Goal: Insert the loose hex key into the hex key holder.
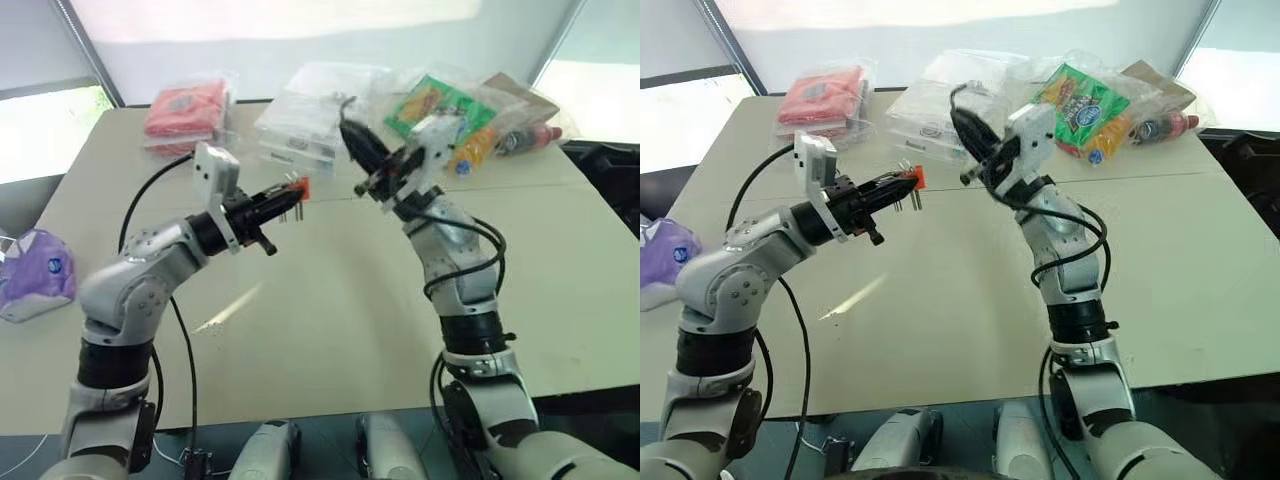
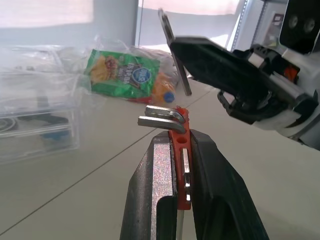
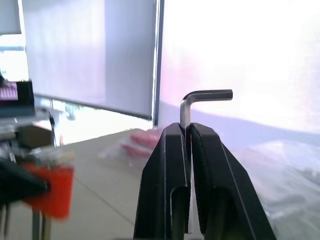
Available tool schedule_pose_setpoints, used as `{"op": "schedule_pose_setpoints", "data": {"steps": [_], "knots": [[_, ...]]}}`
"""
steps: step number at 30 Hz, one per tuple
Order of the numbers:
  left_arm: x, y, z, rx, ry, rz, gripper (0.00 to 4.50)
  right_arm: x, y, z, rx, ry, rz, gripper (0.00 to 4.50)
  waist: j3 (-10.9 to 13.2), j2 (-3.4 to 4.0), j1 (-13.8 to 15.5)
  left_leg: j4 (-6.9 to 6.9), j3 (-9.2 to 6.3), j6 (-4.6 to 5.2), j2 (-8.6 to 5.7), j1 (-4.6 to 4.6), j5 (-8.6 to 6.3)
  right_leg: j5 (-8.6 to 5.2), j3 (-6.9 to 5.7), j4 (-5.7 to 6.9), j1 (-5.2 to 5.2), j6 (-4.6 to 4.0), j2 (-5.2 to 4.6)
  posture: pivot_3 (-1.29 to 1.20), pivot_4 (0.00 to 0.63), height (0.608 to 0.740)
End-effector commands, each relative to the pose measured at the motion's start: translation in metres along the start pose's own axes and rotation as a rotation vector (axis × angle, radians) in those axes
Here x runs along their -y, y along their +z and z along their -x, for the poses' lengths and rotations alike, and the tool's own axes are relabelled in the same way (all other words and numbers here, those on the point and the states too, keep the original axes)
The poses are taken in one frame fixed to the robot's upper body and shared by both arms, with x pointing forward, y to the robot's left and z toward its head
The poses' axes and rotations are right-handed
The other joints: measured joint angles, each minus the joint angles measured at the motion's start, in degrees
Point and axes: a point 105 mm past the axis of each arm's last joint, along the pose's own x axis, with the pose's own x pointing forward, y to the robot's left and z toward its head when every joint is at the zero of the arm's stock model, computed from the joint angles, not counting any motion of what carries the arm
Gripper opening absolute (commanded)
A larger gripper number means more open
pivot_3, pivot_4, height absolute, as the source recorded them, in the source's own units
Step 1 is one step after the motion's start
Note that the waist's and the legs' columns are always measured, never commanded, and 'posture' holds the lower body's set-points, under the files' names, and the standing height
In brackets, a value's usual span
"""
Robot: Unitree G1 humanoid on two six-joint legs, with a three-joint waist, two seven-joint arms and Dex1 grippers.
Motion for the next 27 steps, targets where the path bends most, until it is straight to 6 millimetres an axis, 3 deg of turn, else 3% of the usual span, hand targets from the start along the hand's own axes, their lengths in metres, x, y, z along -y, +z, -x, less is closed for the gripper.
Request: {"op": "schedule_pose_setpoints", "data": {"steps": [1, 10, 27], "knots": [[0.003, 0.017, -0.007, 0.052, -0.028, -0.058, 0.00, -0.003, 0.020, -0.012, 0.146, -0.011, -0.191, 0.11, 0.0, 0.00, -0.1, 0.00, -0.01, 0.00, 0.00, 0.00, 0.00, 0.00, 0.00, 0.00, 0.00, 0.00, 0.00, 0.00, 0.150, 0.740], [0.002, 0.028, -0.017, 0.083, -0.040, -0.081, 0.00, -0.032, 0.014, -0.031, 0.215, 0.019, -0.280, 0.11, 0.0, 0.03, -0.4, -0.05, 0.00, 0.00, 0.00, 0.00, 0.00, 0.00, 0.00, 0.05, -0.08, 0.00, 0.00, 0.00, 0.150, 0.740], [-0.004, 0.034, -0.018, 0.097, -0.025, -0.096, 0.00, -0.048, 0.008, -0.024, 0.187, 0.074, -0.257, 0.11, 0.0, 0.03, -1.5, -0.14, -0.01, 0.00, 0.00, 0.00, 0.00, 0.00, 0.00, 0.10, -0.15, 0.00, 0.00, 0.00, 0.150, 0.740]]}}
